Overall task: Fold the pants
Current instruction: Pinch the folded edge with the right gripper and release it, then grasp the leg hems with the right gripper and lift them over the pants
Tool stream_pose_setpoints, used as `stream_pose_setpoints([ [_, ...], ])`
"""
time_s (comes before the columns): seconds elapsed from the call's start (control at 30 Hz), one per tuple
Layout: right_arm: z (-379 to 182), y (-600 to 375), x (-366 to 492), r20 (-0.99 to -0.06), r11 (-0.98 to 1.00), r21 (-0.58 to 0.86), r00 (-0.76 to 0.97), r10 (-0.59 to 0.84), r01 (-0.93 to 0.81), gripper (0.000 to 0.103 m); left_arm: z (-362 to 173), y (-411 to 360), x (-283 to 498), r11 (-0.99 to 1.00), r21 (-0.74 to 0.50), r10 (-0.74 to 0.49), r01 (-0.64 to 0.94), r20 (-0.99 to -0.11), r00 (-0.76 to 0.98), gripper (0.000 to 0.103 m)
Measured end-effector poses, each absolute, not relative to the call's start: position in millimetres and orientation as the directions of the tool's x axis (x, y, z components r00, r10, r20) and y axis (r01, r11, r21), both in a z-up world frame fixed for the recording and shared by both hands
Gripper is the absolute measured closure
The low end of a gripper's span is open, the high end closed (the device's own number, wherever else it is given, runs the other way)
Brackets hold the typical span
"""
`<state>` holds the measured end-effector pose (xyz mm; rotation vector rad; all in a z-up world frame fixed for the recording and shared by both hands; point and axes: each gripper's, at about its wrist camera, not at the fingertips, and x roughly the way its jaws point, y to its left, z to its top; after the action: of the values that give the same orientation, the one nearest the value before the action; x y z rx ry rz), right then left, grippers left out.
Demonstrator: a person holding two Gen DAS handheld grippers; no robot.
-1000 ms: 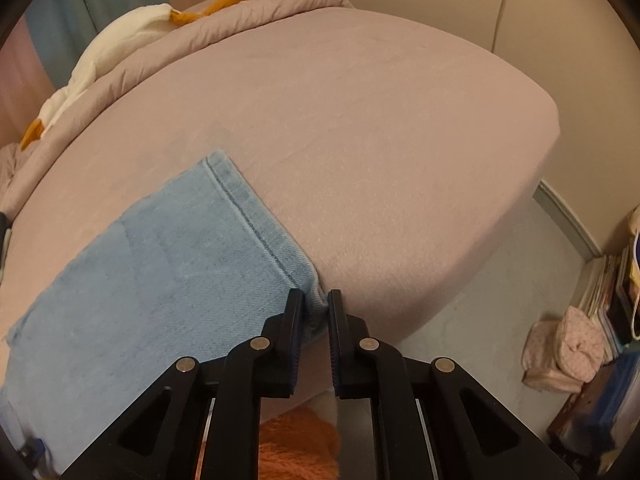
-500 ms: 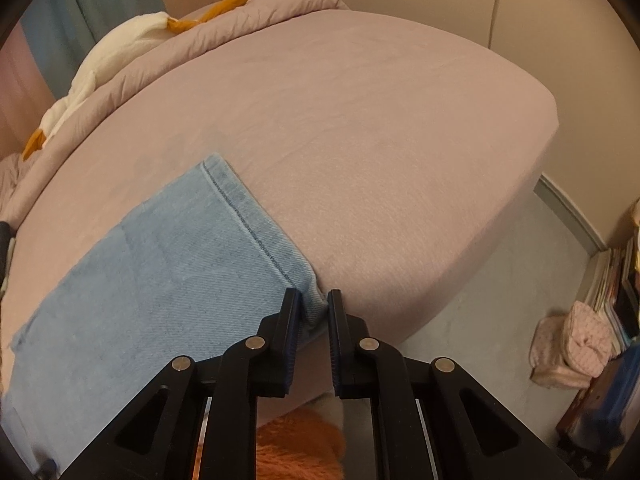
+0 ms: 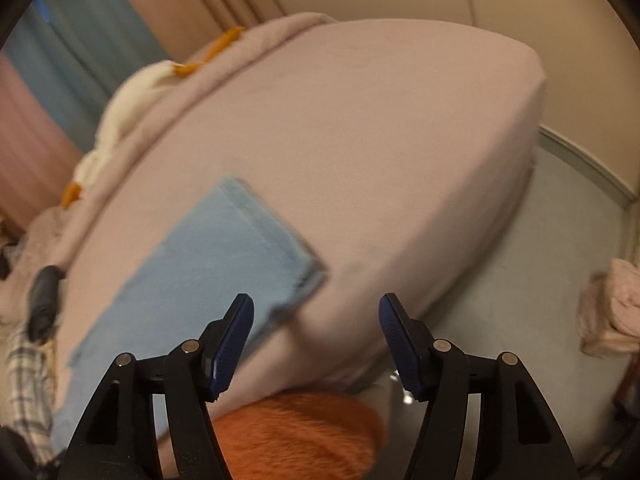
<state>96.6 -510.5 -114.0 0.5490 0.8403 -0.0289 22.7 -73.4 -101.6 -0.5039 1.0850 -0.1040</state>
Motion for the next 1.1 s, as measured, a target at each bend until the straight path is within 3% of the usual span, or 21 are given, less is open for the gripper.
stream_pose_setpoints([
  [0.5,-133,-500,139,-0.674,0.852,0.498,0.69,0.263,0.161,0.039,-92,-54,15,0.85,-0.469,-0.31,-0.239,-0.813,0.492,0.017],
  [0.73,-131,-502,143,-0.679,0.834,0.519,0.684,0.267,0.189,0.084,-83,-47,8,0.842,-0.481,-0.304,-0.244,-0.797,0.521,0.017],
  [0.87,-119,-498,141,-0.659,0.828,0.53,0.702,0.268,0.182,0.086,-78,-41,1,0.832,-0.499,-0.312,-0.243,-0.783,0.538,0.017],
  [1.1,-51,-465,126,-0.521,0.833,0.552,0.785,0.335,0.011,0.087,-66,-29,-16,0.845,-0.467,-0.25,-0.262,-0.777,0.578,0.017],
])
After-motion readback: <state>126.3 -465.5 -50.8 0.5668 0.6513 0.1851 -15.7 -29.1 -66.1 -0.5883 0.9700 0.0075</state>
